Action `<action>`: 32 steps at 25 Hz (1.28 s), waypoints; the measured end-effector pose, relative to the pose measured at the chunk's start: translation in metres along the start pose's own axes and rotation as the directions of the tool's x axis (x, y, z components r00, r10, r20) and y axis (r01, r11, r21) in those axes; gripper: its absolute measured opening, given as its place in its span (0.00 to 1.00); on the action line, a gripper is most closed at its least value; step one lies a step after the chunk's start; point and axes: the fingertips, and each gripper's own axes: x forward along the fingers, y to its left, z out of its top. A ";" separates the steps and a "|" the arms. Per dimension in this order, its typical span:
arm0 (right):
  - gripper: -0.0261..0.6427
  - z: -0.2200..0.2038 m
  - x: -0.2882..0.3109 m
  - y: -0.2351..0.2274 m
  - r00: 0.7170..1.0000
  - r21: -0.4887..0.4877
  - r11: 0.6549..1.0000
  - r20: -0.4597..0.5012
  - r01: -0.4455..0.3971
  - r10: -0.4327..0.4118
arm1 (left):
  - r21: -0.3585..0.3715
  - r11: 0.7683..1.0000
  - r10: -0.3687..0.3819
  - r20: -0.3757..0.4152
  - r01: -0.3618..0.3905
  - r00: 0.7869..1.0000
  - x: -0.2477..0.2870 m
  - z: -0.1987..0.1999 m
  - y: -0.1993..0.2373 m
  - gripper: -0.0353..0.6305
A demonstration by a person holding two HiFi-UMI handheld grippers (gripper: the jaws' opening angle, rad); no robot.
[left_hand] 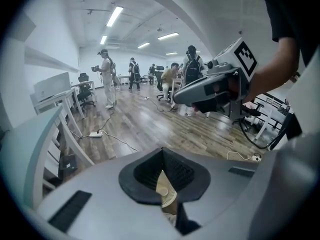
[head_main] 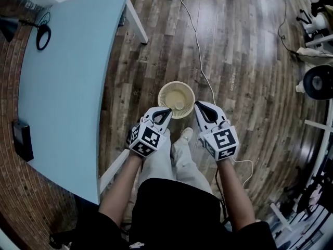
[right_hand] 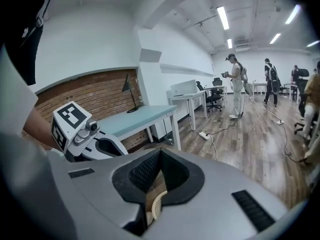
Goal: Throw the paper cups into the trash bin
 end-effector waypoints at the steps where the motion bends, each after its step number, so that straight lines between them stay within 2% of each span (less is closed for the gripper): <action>1: 0.05 0.007 -0.003 0.001 1.000 -0.009 1.000 0.010 -0.004 0.004 | -0.003 1.000 0.009 0.009 -0.009 1.000 -0.006 0.005 0.001 0.07; 10: 0.05 0.054 -0.041 0.010 0.994 -0.071 0.996 0.094 -0.051 0.058 | -0.042 0.990 0.139 0.108 -0.136 0.984 -0.052 0.061 -0.004 0.07; 13: 0.05 0.067 -0.050 0.017 0.990 -0.094 0.993 0.115 -0.071 0.081 | -0.083 0.982 0.181 0.130 -0.172 0.975 -0.070 0.077 -0.007 0.07; 22: 0.05 0.097 -0.058 0.049 0.978 -0.130 0.986 0.165 -0.108 0.129 | -0.149 0.967 0.237 0.214 -0.208 0.948 -0.114 0.099 -0.007 0.07; 27: 0.05 0.109 -0.069 0.065 0.972 -0.149 0.983 0.191 -0.106 0.134 | -0.166 0.957 0.277 0.291 -0.237 0.916 -0.146 0.114 -0.007 0.07; 32: 0.05 0.114 -0.080 0.093 0.967 -0.165 0.981 0.214 -0.105 0.139 | -0.165 0.955 0.289 0.341 -0.245 0.895 -0.177 0.116 -0.014 0.07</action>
